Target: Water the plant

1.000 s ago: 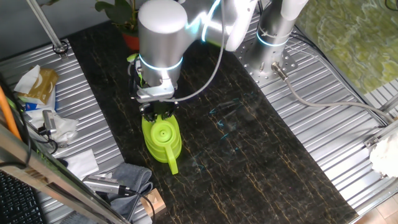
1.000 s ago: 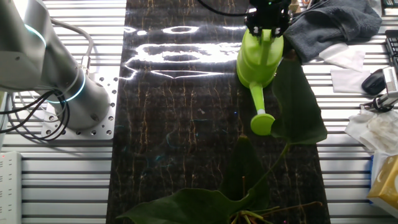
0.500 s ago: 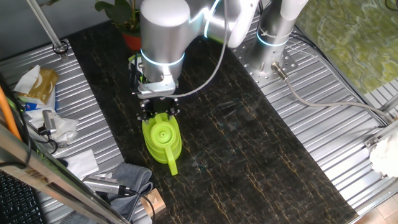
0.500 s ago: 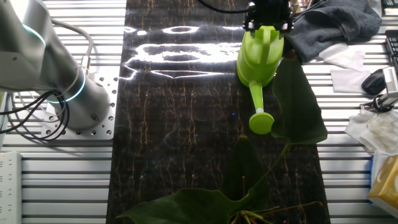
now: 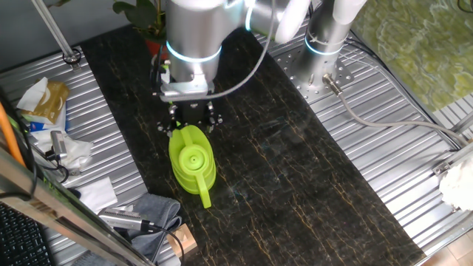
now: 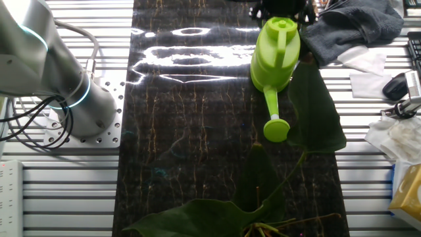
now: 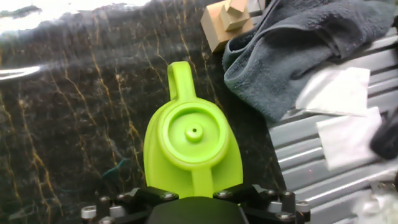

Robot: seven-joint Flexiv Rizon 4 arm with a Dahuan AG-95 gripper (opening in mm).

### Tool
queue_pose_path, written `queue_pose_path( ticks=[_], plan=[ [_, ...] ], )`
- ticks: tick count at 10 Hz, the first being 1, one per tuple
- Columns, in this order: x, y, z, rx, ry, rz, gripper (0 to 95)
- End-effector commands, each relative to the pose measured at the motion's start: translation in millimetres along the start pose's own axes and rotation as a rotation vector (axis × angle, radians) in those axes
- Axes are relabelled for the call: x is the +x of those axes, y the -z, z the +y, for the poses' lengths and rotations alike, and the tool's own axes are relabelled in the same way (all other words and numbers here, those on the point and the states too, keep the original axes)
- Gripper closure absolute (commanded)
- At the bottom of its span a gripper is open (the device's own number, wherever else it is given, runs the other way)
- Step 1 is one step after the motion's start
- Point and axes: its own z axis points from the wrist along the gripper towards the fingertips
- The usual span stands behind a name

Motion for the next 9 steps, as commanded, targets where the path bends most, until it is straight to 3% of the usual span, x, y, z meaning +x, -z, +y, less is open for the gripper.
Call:
queue_pose_path(
  ticks=[1, 2, 4, 8, 9],
  plan=[
    [-0.2, 6.1, -4.3, -0.002, -0.024, -0.005, 0.0],
    [1.1, 10.0, -5.7, -0.005, -0.081, -0.008, 19.0],
    [2.6, 11.9, -6.3, -0.007, -0.17, -0.009, 19.0],
    [2.6, 12.0, -6.2, -0.005, -0.218, -0.004, 19.0],
    [2.6, 12.0, -6.2, -0.005, -0.22, -0.003, 38.0]
  ],
)
